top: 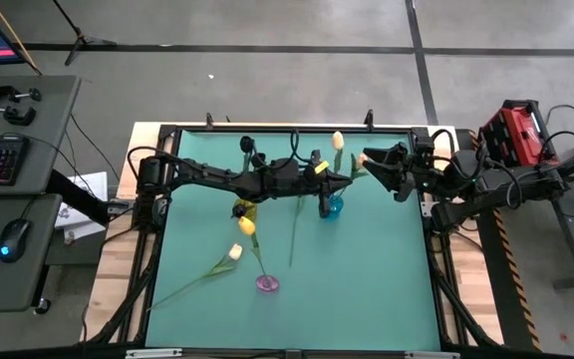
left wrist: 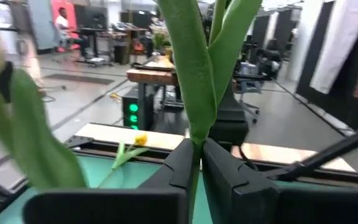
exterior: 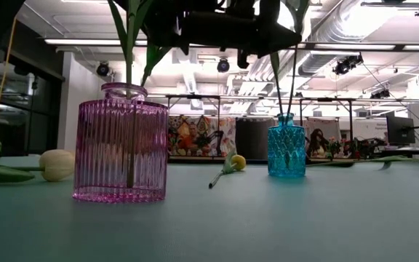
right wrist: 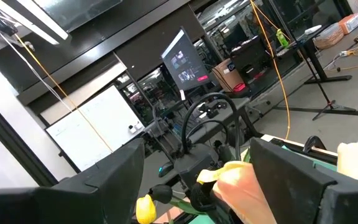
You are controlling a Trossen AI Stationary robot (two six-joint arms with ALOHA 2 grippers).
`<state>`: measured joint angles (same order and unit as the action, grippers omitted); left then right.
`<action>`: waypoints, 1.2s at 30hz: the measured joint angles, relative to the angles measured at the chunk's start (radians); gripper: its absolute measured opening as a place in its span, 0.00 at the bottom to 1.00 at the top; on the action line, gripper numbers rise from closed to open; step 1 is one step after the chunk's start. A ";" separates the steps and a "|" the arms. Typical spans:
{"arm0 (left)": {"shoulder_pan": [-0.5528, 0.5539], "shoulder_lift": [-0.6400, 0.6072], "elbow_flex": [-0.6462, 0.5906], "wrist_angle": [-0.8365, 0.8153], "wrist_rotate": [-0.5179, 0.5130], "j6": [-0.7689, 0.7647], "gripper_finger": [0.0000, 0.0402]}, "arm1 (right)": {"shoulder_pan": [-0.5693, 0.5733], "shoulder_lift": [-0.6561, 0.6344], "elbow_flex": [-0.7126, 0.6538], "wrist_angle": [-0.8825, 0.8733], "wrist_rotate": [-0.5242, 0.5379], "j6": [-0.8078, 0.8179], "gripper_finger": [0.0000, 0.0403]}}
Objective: Sort flowers into vase by color
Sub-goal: Put the top white tulip flower into the blue vase, then put the white tulip flower into the blue vase
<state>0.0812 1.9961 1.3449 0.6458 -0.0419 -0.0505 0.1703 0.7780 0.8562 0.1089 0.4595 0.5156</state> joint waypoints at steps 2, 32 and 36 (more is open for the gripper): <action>0.005 0.000 0.000 -0.010 0.040 -0.002 0.08 | 0.000 0.000 0.000 0.001 -0.001 0.000 0.69; 0.007 -0.361 0.001 -0.200 0.138 -0.038 0.63 | 0.000 0.000 0.000 0.017 -0.003 0.000 0.69; -0.004 -0.432 0.001 -0.204 0.138 -0.026 0.63 | 0.000 0.000 0.000 0.017 -0.003 -0.005 0.69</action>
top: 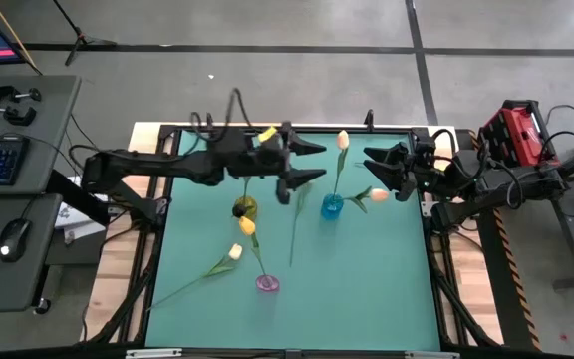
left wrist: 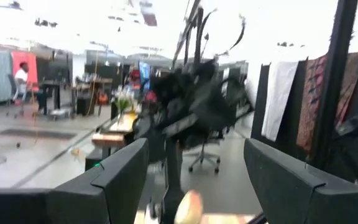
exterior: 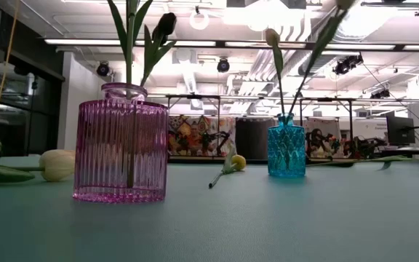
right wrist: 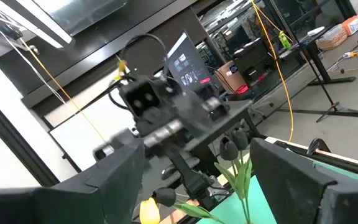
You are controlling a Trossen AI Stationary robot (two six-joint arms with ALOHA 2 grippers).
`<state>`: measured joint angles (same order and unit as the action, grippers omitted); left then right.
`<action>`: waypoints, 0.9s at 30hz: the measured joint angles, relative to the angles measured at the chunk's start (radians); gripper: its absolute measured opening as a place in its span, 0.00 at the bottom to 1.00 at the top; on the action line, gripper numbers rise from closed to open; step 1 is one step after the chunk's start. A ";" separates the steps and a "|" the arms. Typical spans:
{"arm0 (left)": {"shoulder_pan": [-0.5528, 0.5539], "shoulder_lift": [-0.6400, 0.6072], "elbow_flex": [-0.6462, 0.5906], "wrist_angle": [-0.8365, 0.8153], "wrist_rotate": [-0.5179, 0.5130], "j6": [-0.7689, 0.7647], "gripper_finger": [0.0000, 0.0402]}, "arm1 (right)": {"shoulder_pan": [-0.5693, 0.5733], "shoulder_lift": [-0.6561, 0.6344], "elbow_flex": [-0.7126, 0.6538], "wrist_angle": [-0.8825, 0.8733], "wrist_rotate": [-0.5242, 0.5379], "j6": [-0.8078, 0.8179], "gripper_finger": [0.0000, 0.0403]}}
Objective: Sort flowers into vase by color
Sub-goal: Put the white tulip flower into the blue vase
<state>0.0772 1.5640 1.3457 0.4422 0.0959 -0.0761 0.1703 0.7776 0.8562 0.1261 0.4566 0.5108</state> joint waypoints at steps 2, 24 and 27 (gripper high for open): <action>-0.001 -0.042 0.000 -0.024 0.001 -0.002 0.63 | 0.000 0.000 0.000 0.000 0.000 -0.007 0.69; -0.344 -0.505 -0.031 -1.525 -0.171 -0.623 0.63 | 0.000 0.000 0.000 -0.040 0.017 -0.022 0.69; -0.471 -0.505 -0.119 -1.580 -0.183 -0.803 0.63 | 0.000 0.001 0.000 -0.040 0.017 -0.022 0.69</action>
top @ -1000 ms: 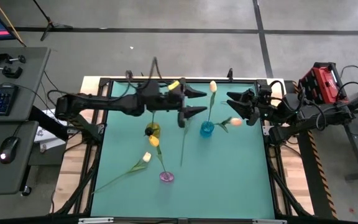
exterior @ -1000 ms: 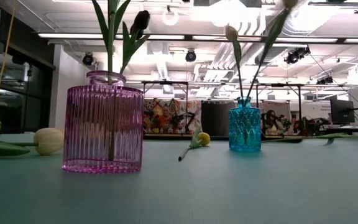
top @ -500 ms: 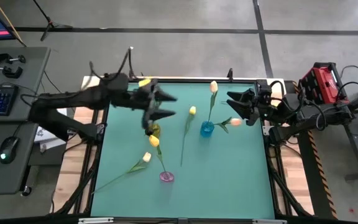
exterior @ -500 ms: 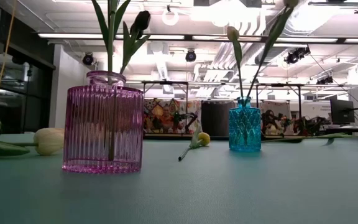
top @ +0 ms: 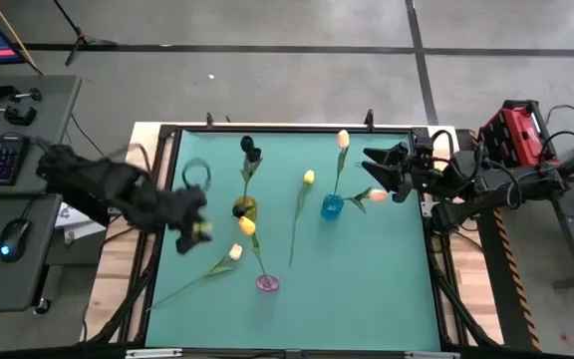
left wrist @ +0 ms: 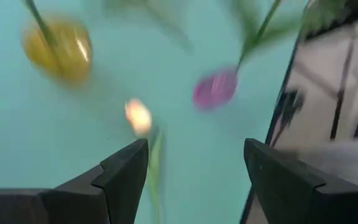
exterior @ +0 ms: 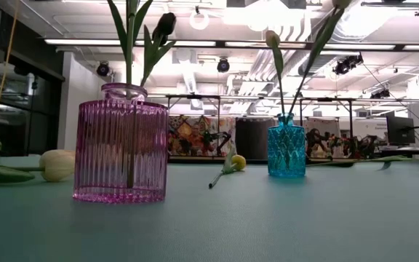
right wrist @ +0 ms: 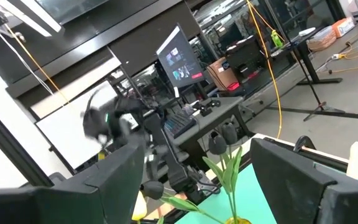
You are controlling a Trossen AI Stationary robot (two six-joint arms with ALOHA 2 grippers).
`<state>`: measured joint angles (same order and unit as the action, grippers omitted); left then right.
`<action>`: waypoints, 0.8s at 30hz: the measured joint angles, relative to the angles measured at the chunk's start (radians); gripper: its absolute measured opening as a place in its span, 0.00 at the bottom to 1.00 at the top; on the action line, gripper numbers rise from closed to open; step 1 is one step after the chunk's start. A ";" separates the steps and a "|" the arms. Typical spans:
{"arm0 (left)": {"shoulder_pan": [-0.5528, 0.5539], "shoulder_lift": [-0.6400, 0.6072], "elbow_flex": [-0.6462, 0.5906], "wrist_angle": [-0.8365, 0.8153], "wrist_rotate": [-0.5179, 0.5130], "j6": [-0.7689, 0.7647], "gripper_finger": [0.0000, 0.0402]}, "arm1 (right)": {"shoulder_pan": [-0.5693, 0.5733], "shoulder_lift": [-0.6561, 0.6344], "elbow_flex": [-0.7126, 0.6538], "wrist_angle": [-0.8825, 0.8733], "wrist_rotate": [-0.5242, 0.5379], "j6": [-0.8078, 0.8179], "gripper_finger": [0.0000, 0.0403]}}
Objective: Sort flowers into vase by color
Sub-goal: Put the white tulip flower into the blue vase
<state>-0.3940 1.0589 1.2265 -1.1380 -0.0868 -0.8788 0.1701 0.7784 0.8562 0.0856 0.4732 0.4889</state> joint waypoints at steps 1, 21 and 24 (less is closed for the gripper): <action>-0.039 0.006 -0.038 0.002 0.012 -0.045 0.63 | 0.000 0.000 0.000 0.000 0.000 0.000 0.69; -0.137 0.381 -0.364 0.277 0.053 -0.017 0.63 | 0.000 0.000 0.000 -0.063 -0.001 0.000 0.69; -0.137 0.388 -0.363 0.273 0.052 -0.016 0.63 | 0.000 0.000 0.000 -0.071 -0.001 0.000 0.69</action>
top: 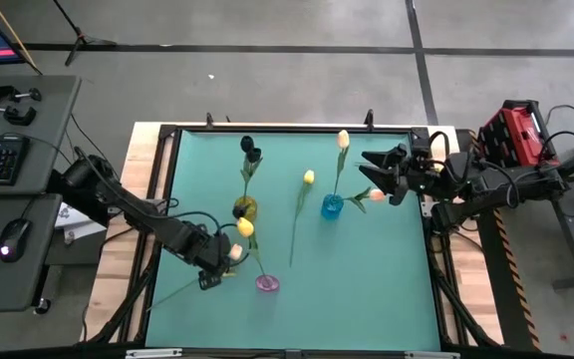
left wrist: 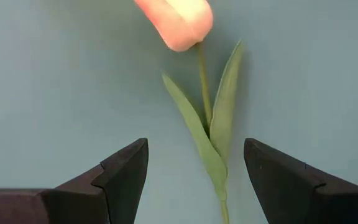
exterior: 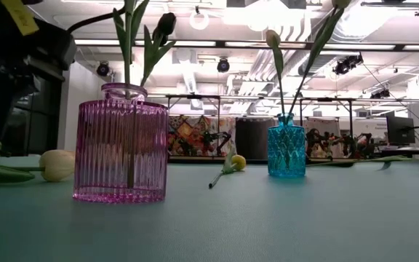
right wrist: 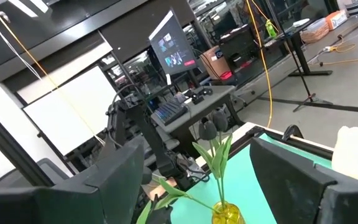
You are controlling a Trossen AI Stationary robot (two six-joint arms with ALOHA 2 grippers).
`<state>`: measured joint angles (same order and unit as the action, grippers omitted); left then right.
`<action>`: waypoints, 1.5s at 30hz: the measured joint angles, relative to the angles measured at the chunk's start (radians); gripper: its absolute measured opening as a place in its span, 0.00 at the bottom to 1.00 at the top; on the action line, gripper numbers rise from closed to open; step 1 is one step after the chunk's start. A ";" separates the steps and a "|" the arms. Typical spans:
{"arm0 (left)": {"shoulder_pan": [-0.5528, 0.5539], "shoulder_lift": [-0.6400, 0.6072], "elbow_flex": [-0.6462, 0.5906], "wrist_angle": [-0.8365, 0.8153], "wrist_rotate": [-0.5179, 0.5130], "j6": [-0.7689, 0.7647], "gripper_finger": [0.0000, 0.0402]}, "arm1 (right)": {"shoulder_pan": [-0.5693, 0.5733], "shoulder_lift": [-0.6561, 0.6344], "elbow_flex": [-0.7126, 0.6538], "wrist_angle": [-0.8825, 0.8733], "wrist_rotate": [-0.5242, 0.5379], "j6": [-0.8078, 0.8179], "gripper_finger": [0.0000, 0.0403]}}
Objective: Sort flowers into vase by color
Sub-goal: Put the white tulip flower into the blue vase
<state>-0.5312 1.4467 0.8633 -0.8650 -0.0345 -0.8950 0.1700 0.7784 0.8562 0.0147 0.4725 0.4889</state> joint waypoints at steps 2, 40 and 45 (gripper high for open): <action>0.000 0.000 0.000 0.006 0.001 0.008 0.63 | 0.000 0.000 0.000 -0.004 0.000 0.000 0.69; -0.031 0.081 -0.111 0.143 0.032 -0.071 0.46 | 0.000 0.000 0.000 -0.029 0.000 0.000 0.69; -0.021 0.004 -0.113 0.094 0.092 -0.065 0.05 | 0.000 -0.001 0.000 -0.029 0.000 0.000 0.69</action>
<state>-0.5526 1.4506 0.7507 -0.7711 0.0577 -0.9599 0.1702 0.7773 0.8562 -0.0147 0.4723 0.4889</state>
